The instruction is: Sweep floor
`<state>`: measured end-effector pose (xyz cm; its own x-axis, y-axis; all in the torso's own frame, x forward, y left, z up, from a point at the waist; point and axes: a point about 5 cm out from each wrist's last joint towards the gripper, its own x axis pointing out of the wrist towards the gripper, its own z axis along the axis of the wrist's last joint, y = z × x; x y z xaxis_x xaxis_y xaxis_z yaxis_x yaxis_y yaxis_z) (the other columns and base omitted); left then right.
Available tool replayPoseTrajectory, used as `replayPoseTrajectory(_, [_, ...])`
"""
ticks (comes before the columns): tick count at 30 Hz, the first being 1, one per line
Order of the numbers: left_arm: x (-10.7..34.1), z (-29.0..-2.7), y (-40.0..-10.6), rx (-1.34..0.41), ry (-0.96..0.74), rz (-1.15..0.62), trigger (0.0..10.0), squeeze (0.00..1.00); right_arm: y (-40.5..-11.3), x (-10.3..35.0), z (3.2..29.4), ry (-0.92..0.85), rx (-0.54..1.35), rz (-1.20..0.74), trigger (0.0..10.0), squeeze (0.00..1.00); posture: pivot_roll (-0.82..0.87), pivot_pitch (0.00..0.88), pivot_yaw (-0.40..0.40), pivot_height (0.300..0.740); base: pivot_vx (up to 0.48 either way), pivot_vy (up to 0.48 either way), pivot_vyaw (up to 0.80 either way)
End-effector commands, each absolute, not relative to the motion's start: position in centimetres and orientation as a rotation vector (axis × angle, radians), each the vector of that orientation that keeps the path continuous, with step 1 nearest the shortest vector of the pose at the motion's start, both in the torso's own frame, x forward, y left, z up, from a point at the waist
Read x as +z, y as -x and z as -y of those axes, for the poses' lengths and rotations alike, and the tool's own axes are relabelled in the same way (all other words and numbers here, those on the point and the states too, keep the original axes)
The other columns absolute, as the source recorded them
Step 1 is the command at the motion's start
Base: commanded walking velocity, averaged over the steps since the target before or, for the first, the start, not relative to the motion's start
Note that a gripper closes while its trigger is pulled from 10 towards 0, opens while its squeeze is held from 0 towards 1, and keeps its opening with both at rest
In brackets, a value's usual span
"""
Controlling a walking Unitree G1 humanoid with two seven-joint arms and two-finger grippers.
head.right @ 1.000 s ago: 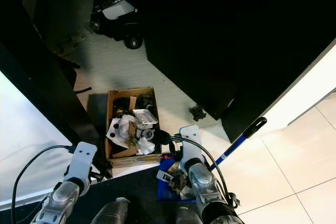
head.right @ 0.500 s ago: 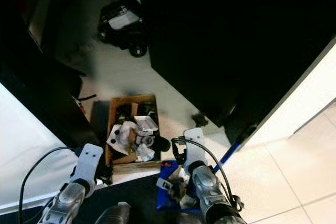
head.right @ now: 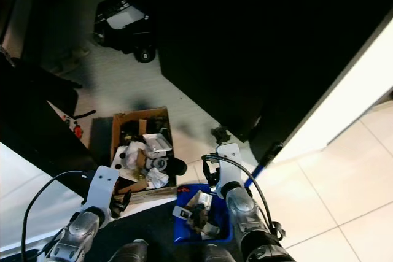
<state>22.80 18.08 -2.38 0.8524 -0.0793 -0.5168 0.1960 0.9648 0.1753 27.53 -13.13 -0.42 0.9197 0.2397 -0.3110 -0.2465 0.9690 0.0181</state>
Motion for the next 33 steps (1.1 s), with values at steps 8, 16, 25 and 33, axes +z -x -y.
replayPoseTrajectory(8, [-3.21,-17.97,-22.35,-0.157,-0.245,-0.567,10.0,0.00,-27.18,-0.86,13.03,0.004,0.263,-0.340,10.0,0.00,0.00,0.086,0.003,0.740,0.000,0.000,0.00])
replayPoseTrajectory(16, [-3.28,-17.88,-22.69,-0.154,-0.250,-0.564,10.0,0.00,-27.21,-0.87,12.99,0.005,0.275,-0.344,10.0,0.00,0.00,0.086,-0.003,0.740,0.000,-0.225,0.00])
replayPoseTrajectory(25, [-3.50,-18.32,-22.71,-0.109,-0.257,-0.577,10.0,0.00,-27.14,-0.95,13.10,0.006,0.280,-0.350,10.0,0.00,0.00,0.086,-0.007,0.740,0.000,-0.196,0.00])
replayPoseTrajectory(33, [-3.59,-18.38,-22.70,-0.104,-0.251,-0.575,10.0,0.00,-27.08,-1.03,13.08,0.008,0.286,-0.355,10.0,0.00,-0.01,0.081,-0.008,0.740,0.000,0.000,0.00])
